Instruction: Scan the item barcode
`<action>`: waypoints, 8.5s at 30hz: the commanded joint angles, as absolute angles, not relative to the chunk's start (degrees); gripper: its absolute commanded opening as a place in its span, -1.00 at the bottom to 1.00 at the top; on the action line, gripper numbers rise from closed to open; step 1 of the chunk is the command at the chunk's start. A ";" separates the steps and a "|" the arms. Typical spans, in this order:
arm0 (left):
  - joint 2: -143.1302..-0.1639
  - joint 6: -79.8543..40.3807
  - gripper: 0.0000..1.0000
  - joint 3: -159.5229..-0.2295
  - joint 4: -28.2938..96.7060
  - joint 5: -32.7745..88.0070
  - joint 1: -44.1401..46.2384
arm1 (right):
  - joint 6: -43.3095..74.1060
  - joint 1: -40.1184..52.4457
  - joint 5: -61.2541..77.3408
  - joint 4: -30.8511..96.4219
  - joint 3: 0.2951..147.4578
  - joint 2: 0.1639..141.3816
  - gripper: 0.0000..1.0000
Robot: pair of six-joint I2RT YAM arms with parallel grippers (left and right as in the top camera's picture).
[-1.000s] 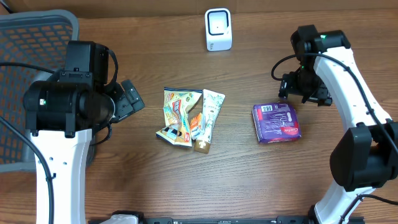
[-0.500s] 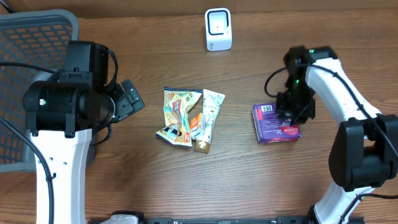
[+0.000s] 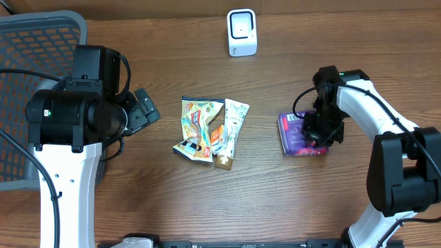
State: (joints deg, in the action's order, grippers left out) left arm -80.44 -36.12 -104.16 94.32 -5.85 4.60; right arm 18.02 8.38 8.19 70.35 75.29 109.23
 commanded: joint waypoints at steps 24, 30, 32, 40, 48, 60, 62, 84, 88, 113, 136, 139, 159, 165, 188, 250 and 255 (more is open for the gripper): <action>-80.58 -37.30 0.99 -103.92 94.26 -6.57 4.29 | 15.46 3.44 12.45 66.26 99.85 110.69 0.24; -80.58 -37.30 0.99 -103.92 94.26 -6.57 4.29 | 14.72 0.23 12.60 62.17 95.33 111.61 0.33; -80.58 -37.30 0.99 -103.92 94.26 -6.57 4.29 | 14.68 0.25 14.33 59.13 92.23 112.07 0.33; -80.58 -37.28 0.99 -103.92 94.26 -6.57 4.29 | 7.75 2.57 27.22 46.22 80.68 114.87 0.62; -80.58 -37.30 0.99 -103.92 94.26 -6.57 4.29 | 7.42 2.33 25.39 44.21 77.21 116.88 0.08; -80.58 -37.30 0.99 -103.92 94.26 -6.57 4.29 | 8.45 -1.19 10.09 65.58 91.81 113.51 -0.93; -80.58 -37.30 0.99 -103.92 94.26 -6.57 4.29 | 11.66 -0.86 2.09 71.24 95.29 112.38 -0.93; -80.58 -37.28 0.99 -103.92 94.26 -6.57 4.29 | 49.21 7.22 -29.76 94.65 83.83 110.61 -0.88; -80.58 -37.30 0.99 -103.92 94.26 -6.57 4.29 | 49.52 7.40 -28.67 92.92 82.43 110.61 -0.79; -80.58 -37.30 0.99 -103.92 94.26 -6.57 4.29 | 43.75 25.39 -16.73 81.21 85.43 111.02 0.65; -80.58 -37.28 0.99 -103.92 94.26 -6.57 4.29 | 22.68 13.13 -2.63 88.68 96.60 111.02 0.80; -80.58 -37.30 0.99 -103.92 94.26 -6.57 4.29 | 22.26 13.02 -4.75 86.11 92.44 111.02 0.88; -80.58 -37.30 0.99 -103.92 94.26 -6.57 4.29 | -6.50 -7.16 26.68 69.30 80.51 111.02 0.71; -80.58 -37.30 0.99 -103.92 94.26 -6.57 4.29 | -6.37 -6.98 27.11 63.79 74.24 111.04 0.57; -80.58 -37.30 1.00 -103.92 94.26 -6.57 4.29 | 18.76 -2.59 48.58 47.46 73.56 111.04 -0.93; -80.58 -37.30 0.99 -103.92 94.26 -6.57 4.29 | 62.50 19.92 2.61 4.34 101.34 124.38 -0.92; -80.58 -37.28 0.99 -103.92 94.26 -6.57 4.29 | 55.51 12.67 2.59 9.28 101.34 118.87 -0.93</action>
State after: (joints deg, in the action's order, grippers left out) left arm -80.44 -36.12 -104.16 94.30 -5.85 4.60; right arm 60.58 19.00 3.70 6.90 100.07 125.60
